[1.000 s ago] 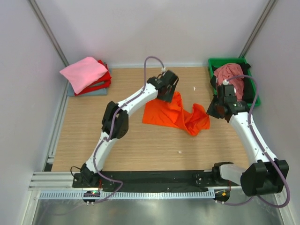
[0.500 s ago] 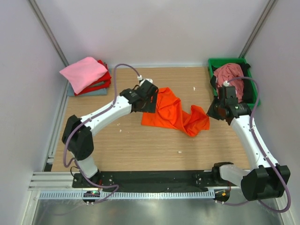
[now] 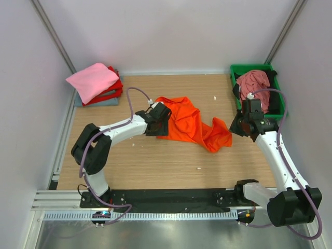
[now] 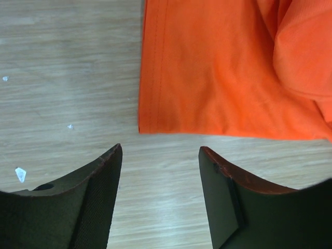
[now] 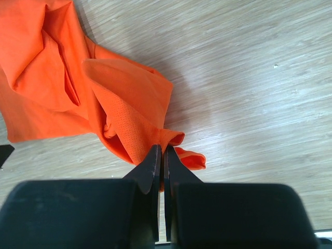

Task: Fold and stack the t-shirts
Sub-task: Flatten the tshirt out

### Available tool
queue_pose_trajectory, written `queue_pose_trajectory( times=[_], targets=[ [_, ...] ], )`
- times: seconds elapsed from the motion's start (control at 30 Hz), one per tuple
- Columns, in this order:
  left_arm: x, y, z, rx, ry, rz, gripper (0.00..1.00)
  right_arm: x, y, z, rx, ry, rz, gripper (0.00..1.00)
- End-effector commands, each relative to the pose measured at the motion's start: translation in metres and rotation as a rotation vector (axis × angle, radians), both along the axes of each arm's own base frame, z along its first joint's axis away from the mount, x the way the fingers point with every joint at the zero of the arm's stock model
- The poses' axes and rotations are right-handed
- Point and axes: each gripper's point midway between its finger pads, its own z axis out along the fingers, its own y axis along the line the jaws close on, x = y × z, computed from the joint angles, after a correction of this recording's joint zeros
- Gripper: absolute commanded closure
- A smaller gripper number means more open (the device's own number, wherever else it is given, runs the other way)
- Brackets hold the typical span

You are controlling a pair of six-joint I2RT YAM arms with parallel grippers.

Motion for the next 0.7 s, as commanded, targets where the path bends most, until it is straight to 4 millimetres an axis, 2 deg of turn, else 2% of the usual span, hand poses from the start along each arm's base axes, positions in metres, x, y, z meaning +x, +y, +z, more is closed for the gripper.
queue_pose_trajectory(
  times=[0.0,0.17,0.43,0.53,0.67],
  targets=[
    [0.021,-0.011,0.000,-0.077,-0.045,0.048,0.39,-0.004,-0.003,0.002,-0.016,-0.012,0.009,0.99],
    [0.019,-0.009,-0.021,-0.058,-0.014,0.061,0.43,-0.004,-0.005,-0.002,-0.029,-0.001,0.010,0.99],
    [0.010,0.002,-0.038,-0.027,0.007,0.086,0.47,-0.001,-0.005,-0.005,-0.033,0.005,0.012,0.99],
    [0.010,0.003,-0.043,-0.021,0.005,0.089,0.53,0.000,-0.005,-0.008,-0.034,0.012,0.014,0.99],
    [0.013,0.000,-0.046,-0.030,0.001,0.082,0.66,0.000,-0.005,-0.011,-0.036,0.019,0.015,0.99]
  ],
)
